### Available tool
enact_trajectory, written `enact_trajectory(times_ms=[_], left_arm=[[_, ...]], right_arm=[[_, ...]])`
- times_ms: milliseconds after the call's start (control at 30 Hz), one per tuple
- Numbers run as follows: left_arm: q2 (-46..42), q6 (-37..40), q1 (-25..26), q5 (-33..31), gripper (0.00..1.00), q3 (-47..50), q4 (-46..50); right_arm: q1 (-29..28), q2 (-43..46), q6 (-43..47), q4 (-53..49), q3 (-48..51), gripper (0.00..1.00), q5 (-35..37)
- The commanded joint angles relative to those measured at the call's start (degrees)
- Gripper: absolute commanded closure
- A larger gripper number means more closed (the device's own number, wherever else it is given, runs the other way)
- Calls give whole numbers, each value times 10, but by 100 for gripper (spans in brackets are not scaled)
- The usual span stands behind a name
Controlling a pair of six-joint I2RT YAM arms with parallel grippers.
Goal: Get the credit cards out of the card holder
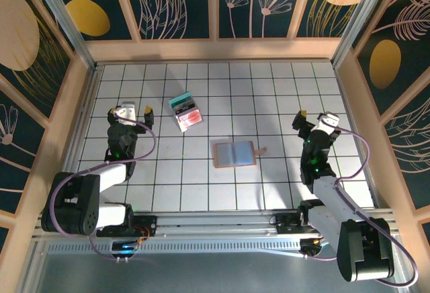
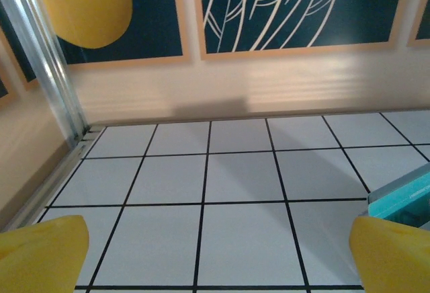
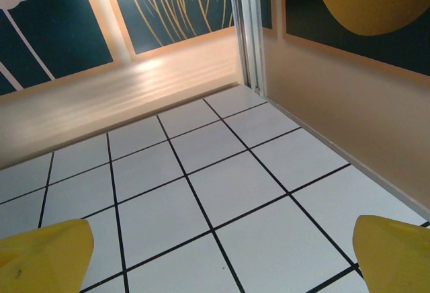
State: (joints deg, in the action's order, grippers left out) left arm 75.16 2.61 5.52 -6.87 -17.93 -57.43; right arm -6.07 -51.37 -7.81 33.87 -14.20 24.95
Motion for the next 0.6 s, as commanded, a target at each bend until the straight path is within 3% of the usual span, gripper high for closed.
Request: enact_trajectory(times_ms=[0, 333, 567], left_arm=[[-2, 19, -4, 1, 1, -7, -10], [-46, 24, -4, -33, 1, 33, 16], [-30, 11, -5, -39, 1, 79, -44]], right_arm=[[6, 9, -8, 27, 6, 1, -3], [9, 11, -20, 37, 25, 1, -8], [11, 10, -20, 39, 28, 1, -16]])
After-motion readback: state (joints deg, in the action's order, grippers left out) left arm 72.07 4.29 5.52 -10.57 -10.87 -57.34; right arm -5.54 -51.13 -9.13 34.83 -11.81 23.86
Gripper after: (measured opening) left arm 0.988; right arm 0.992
